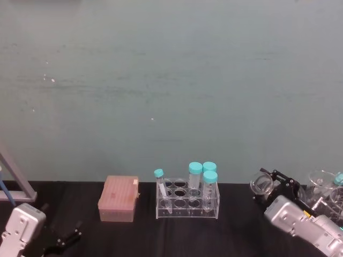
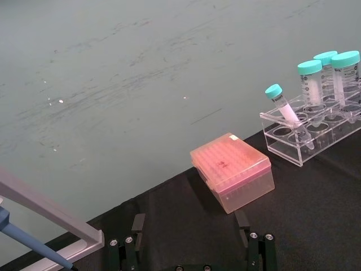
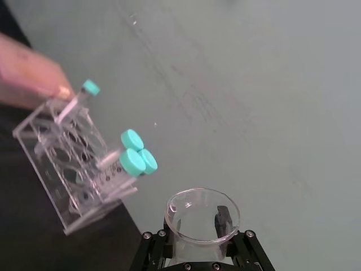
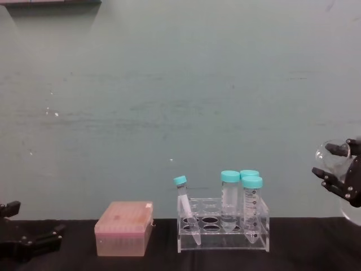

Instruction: Pick up the beaker with the right gripper, shake it three times, and then put it down.

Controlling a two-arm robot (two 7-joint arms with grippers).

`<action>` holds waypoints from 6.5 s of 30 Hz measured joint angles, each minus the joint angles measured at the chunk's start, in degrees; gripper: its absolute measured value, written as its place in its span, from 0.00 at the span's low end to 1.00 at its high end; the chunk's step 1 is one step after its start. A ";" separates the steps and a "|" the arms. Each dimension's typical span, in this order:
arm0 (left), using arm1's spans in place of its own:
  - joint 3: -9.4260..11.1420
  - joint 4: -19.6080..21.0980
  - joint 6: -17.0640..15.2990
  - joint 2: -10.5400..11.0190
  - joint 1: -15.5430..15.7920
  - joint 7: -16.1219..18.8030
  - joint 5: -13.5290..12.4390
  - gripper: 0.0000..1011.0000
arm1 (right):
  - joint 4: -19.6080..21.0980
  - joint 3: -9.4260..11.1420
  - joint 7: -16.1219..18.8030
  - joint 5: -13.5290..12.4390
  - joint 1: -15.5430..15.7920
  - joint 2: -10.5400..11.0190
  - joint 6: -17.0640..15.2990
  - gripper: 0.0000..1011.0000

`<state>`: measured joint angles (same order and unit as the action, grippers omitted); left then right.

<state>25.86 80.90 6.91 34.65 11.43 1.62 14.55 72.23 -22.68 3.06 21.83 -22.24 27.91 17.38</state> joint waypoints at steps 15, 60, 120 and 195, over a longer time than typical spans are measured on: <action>0.00 0.00 0.00 0.00 0.00 0.00 0.00 0.99 | 6.19 12.67 15.60 -33.26 5.11 -9.81 -19.10 0.45; 0.00 0.00 0.00 0.00 0.00 0.00 0.00 0.99 | 7.67 11.16 16.86 -37.79 6.68 -9.67 -22.29 0.45; 0.00 0.00 0.00 0.00 0.00 0.00 0.00 0.99 | 9.40 0.00 9.85 -10.97 4.56 2.74 -11.09 0.45; 0.00 0.00 0.00 0.00 0.00 0.00 0.00 0.99 | 9.46 10.70 17.59 -38.08 7.70 -8.15 -21.09 0.45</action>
<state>25.86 80.90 6.91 34.65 11.43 1.62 14.55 81.69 -11.97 20.65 -16.25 -14.54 19.76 -3.71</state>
